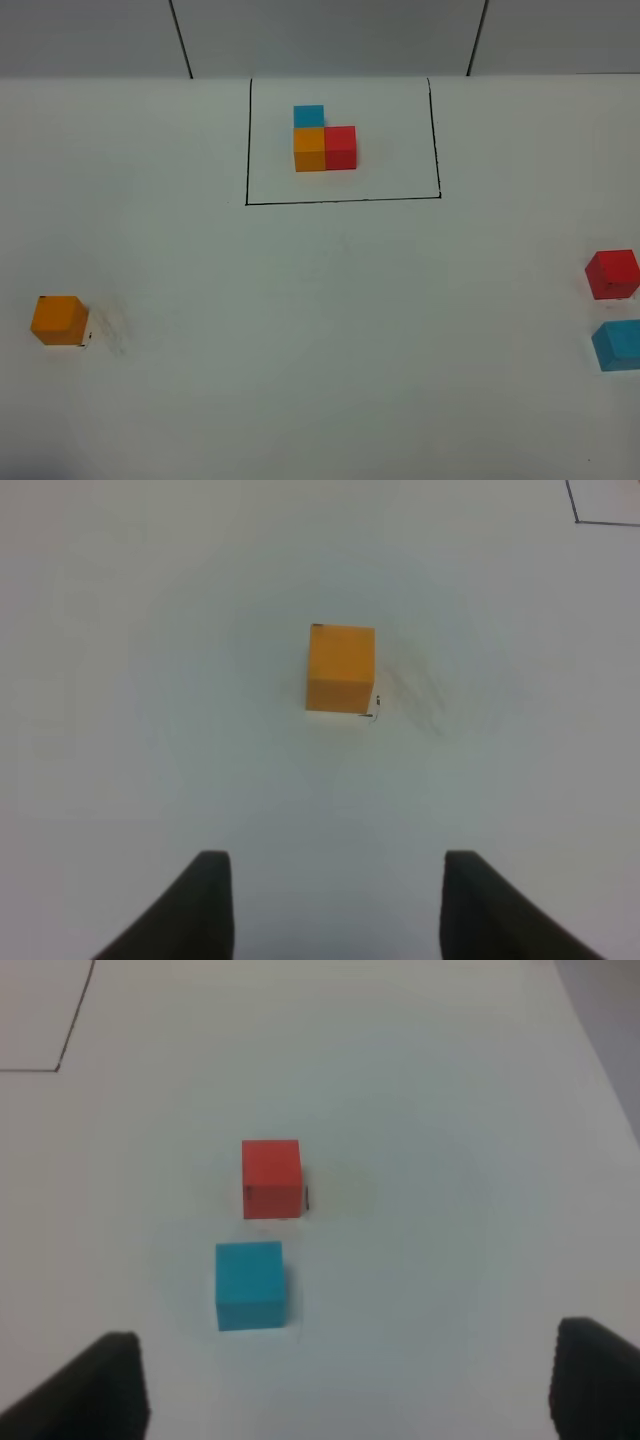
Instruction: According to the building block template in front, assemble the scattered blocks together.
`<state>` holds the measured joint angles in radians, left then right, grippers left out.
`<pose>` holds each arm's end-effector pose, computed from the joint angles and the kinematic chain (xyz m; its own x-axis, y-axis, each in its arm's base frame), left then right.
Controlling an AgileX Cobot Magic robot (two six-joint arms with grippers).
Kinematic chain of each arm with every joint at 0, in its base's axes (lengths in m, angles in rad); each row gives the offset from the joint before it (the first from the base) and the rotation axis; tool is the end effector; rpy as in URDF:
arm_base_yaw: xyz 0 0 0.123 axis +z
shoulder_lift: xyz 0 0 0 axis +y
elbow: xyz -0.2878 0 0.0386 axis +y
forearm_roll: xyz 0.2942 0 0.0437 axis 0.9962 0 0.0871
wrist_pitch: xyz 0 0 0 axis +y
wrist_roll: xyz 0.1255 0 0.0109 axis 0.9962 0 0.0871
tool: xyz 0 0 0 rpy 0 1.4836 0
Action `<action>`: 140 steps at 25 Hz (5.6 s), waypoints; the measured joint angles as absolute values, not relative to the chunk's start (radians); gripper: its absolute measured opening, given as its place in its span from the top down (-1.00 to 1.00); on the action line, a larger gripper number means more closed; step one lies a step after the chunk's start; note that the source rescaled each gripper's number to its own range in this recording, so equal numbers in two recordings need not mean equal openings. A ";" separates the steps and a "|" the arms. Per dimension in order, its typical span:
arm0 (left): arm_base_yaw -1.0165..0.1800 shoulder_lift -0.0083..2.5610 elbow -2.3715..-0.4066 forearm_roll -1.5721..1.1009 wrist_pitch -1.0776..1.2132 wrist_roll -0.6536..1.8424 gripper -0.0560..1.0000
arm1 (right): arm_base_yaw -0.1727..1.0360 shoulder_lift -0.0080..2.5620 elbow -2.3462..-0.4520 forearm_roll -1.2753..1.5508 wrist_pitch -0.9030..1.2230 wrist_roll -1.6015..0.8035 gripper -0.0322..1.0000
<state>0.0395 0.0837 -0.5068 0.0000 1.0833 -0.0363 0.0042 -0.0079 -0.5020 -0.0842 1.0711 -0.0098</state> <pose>0.0725 0.0029 0.2778 -0.5399 -0.0577 -0.8397 -0.0591 0.9978 -0.0305 0.0592 -0.0091 0.2838 -0.4576 -0.0520 -0.8876 0.0386 0.9962 -0.0783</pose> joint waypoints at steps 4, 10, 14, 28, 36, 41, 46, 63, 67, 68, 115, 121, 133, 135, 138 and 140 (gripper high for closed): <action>0.039 0.084 -0.507 0.000 1.083 -0.036 -0.27 | 0.004 -0.008 -0.502 -0.084 1.071 -0.010 -0.62; 0.039 0.084 -0.507 0.000 1.083 -0.036 -0.27 | 0.004 -0.008 -0.502 -0.084 1.071 -0.010 -0.62; 0.039 0.084 -0.507 0.000 1.083 -0.036 -0.27 | 0.004 -0.008 -0.502 -0.084 1.071 -0.010 -0.62; 0.039 0.084 -0.507 0.006 1.083 -0.036 -0.27 | 0.004 -0.008 -0.502 -0.084 1.071 -0.010 -0.62; 0.039 0.084 -0.507 0.006 1.083 -0.036 -0.28 | 0.004 -0.008 -0.502 -0.084 1.071 -0.010 -0.62; 0.039 0.084 -0.507 0.006 1.083 -0.036 -0.34 | 0.004 -0.008 -0.502 -0.084 1.071 -0.010 -0.62; 0.039 0.084 -0.507 0.006 1.083 -0.036 -0.33 | 0.004 -0.008 -0.502 -0.084 1.071 -0.010 -0.62; 0.039 0.084 -0.505 0.079 1.083 -0.036 -0.57 | 0.004 -0.008 -0.502 -0.084 1.071 -0.010 -0.62; 0.039 0.084 -0.505 0.087 1.083 -0.037 -0.91 | 0.004 -0.008 -0.502 -0.084 1.071 -0.010 -0.62; 0.039 0.084 -0.505 0.088 1.083 -0.037 -0.96 | 0.004 -0.008 -0.502 -0.084 1.071 -0.010 -0.62; 0.039 0.890 -0.815 0.211 0.946 -0.109 -0.98 | 0.004 -0.008 -0.502 -0.084 1.071 -0.009 -0.62; 0.039 1.026 -0.815 0.205 0.917 -0.111 -0.98 | 0.004 -0.008 -0.502 -0.084 1.071 -0.009 -0.62; 0.039 1.179 -0.815 0.139 0.846 -0.111 -0.98 | 0.004 -0.008 -0.502 -0.084 1.071 -0.009 -0.62; 0.039 1.184 -0.815 0.138 0.841 -0.111 -0.98 | 0.004 -0.008 -0.502 -0.084 1.071 -0.009 -0.62; 0.039 1.185 -0.815 0.137 0.837 -0.111 -0.98 | 0.004 -0.008 -0.502 -0.084 1.071 -0.009 -0.62; 0.039 1.185 -0.815 0.137 0.835 -0.111 -0.98 | 0.004 -0.008 -0.502 -0.084 1.071 -0.009 -0.62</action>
